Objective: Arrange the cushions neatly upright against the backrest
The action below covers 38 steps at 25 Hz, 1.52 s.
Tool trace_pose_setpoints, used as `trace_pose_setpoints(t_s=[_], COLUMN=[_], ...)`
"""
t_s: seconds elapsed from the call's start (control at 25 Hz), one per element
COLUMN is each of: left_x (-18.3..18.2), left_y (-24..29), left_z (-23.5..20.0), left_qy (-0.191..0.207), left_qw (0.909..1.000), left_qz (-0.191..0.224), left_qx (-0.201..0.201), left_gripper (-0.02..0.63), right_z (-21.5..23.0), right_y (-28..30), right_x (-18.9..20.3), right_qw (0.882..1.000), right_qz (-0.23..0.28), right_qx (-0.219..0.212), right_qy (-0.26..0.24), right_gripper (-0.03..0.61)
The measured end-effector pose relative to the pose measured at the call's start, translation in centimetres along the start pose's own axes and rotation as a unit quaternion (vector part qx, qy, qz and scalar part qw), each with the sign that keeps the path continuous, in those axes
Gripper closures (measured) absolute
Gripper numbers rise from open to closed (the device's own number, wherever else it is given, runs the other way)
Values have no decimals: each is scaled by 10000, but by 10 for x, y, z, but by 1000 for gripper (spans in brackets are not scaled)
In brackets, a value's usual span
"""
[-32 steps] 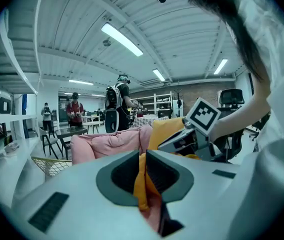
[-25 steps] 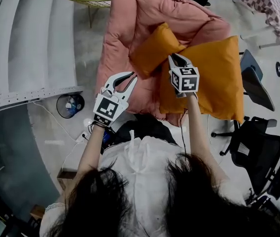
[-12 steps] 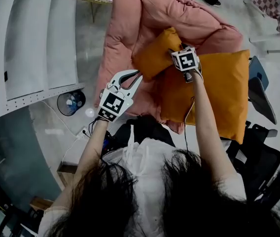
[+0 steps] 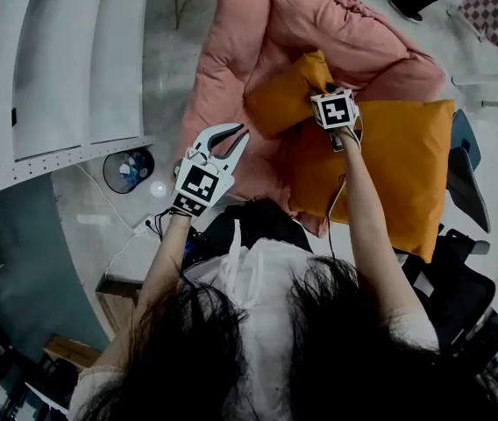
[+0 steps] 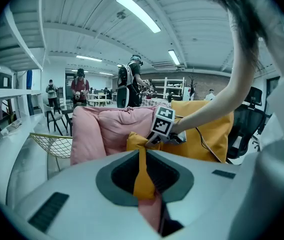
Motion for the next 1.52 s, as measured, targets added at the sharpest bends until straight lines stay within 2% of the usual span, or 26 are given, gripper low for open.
trace_pose_setpoints(t_s=[0.16,0.28,0.44,0.6,0.76,0.88,1.0,1.08,1.24,1.28,1.32,1.36,1.52], left_x=[8,18,37,57,72,85,107,121,141,144,148,152,170], left_y=[-21,-39,-65,-93,-117,-137,-155,-166,-187,-191,-195,-199,-213], left_z=[-1,0,5,14,25,31,38,44,54,55,56,56,55], left_qy=[-87,-178,-486,-738,-816,-817,-1021,-1196,-1473,-1513,-1546,-1582,-1851], left_qw=[9998,9993,9973,9941,9913,9893,9855,9821,9736,9717,9701,9686,9591], left_qz=[78,173,326,479,562,606,634,660,738,759,768,762,727], left_qx=[-170,-294,-439,-638,-869,-1042,-1195,-1299,-1578,-1647,-1708,-1761,-2014], left_gripper=[574,574,574,574,574,574,574,574,574,574,574,574,574], right_z=[-32,-58,-90,-128,-166,-200,-235,-257,-298,-307,-315,-322,-345], right_y=[-21,-39,-72,-98,-117,-125,-126,-124,-104,-97,-89,-82,-47], right_x=[10,18,24,41,62,76,86,92,91,87,79,70,29], right_qw=[9981,9959,9914,9811,9664,9482,9188,8874,8109,7975,7897,7877,8048], right_qz=[182,351,548,568,559,545,498,448,460,474,483,468,98], right_qx=[113,51,-39,-136,-318,-443,-617,-743,-810,-789,-761,-745,-915], right_qy=[-579,-835,-1189,-1845,-2491,-3099,-3867,-4528,-5777,-5963,-6068,-6098,-5864], right_gripper=[422,433,454,471,480,485,492,500,535,541,551,551,551])
Point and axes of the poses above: the fingertips, and each gripper's own axes: y forward along the fingers, z to its right, x out of its underside, the point moved 7 cm from there along -y, backward along the fingers, and after that the axes turned 15 degrees about -z, right-handed, at the moved point
